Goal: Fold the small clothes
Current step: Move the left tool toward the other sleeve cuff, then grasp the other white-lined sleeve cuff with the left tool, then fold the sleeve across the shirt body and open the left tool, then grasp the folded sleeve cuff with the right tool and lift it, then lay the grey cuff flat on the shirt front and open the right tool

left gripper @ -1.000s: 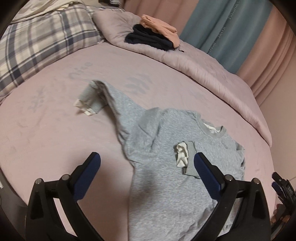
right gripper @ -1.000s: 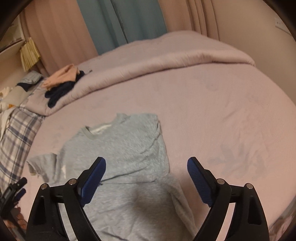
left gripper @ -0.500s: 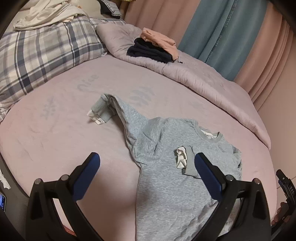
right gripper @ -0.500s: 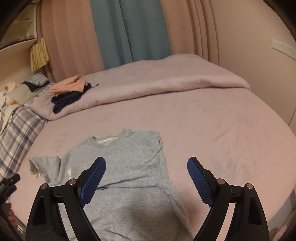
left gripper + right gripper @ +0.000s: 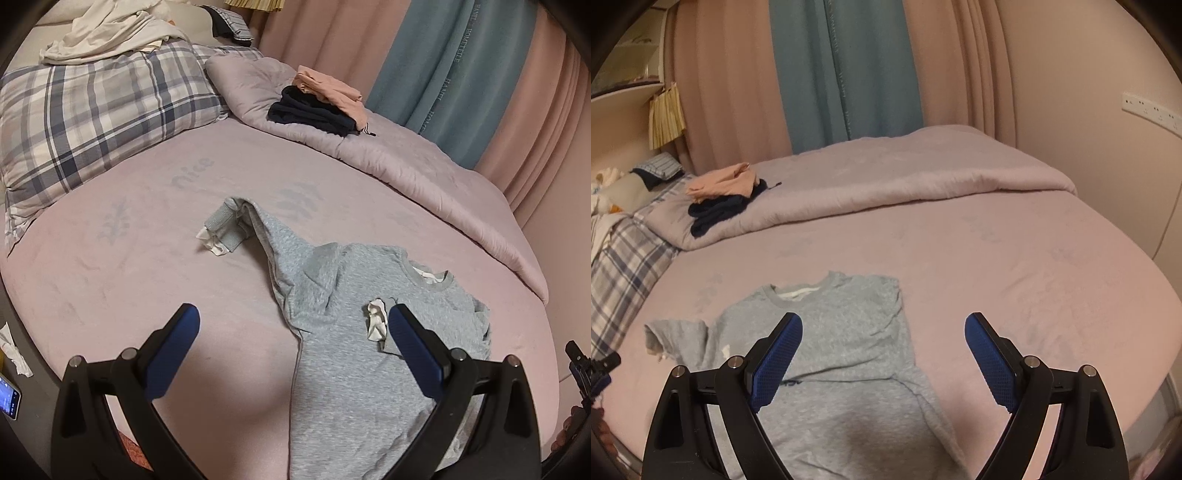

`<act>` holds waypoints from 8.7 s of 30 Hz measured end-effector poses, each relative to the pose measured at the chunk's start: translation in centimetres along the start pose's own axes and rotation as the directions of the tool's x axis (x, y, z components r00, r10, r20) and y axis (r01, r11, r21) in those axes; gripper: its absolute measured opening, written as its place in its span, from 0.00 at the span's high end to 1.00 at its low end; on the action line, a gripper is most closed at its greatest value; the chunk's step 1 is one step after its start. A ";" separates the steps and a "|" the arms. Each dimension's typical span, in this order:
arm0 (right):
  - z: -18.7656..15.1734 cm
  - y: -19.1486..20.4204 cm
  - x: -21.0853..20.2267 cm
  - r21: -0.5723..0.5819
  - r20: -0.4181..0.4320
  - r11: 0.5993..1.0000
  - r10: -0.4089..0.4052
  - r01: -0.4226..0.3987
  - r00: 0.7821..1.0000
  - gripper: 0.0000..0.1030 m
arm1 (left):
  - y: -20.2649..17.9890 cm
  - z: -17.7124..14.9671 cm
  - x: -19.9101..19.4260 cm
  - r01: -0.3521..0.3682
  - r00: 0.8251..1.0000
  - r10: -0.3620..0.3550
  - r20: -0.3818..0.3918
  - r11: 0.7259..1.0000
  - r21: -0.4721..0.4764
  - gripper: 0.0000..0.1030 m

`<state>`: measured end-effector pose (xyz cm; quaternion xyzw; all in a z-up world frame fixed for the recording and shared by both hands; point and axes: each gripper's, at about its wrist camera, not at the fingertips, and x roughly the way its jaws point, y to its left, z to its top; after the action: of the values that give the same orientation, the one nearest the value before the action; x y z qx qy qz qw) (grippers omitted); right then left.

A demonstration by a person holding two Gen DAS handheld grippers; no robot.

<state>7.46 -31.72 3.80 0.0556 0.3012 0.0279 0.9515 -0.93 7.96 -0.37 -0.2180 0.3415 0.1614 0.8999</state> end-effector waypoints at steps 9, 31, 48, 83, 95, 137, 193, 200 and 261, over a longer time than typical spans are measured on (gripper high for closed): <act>-0.2 0.6 -0.2 -0.006 -0.001 1.000 0.007 -0.007 1.000 0.14 | 0.6 0.3 0.3 0.013 1.000 -0.013 0.007 1.000 -0.007 0.01; -0.9 0.7 -0.1 0.016 -0.030 1.000 0.002 -0.001 1.000 0.14 | 3.0 5.7 9.8 0.109 0.987 -0.131 -0.093 0.972 -0.208 0.08; -1.4 -0.2 1.3 0.037 -0.073 0.999 -0.011 0.013 0.997 0.14 | 10.2 6.2 13.8 0.144 0.973 -0.212 -0.088 0.864 -0.482 0.29; -1.9 -0.7 1.1 0.044 -0.083 0.999 0.030 -0.026 0.996 0.14 | -10.6 1.6 11.9 0.455 0.881 -0.456 -0.125 0.890 -0.043 0.97; -2.3 -1.1 1.8 0.049 -0.108 0.999 0.020 -0.015 0.994 0.14 | -13.8 -4.2 17.0 0.429 0.851 -0.402 -0.338 0.903 0.005 0.96; -6.0 21.2 9.3 -0.589 -0.351 0.737 0.137 -0.332 0.926 0.14 | 3.4 -3.2 9.1 0.101 0.964 -0.139 -0.226 0.980 -0.171 0.21; -4.7 5.6 16.4 0.277 -0.402 0.933 0.329 -0.229 0.855 0.67 | -1.1 -4.0 13.7 0.137 0.922 -0.148 -0.359 0.989 -0.058 0.21; -4.1 2.7 16.4 0.287 -0.403 0.940 0.291 -0.182 0.868 0.65 | -3.4 -2.6 15.6 0.168 0.916 -0.158 -0.369 0.986 -0.006 0.21; -5.7 0.8 19.6 0.140 -0.398 0.981 0.181 -0.135 0.899 0.86 | -9.6 -4.9 20.8 0.091 0.936 -0.034 -0.349 0.985 0.147 0.07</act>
<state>20.22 -28.70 -11.90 0.1246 0.4891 0.0997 0.8575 15.51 0.30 -15.24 -0.1805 0.4988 0.0637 0.8453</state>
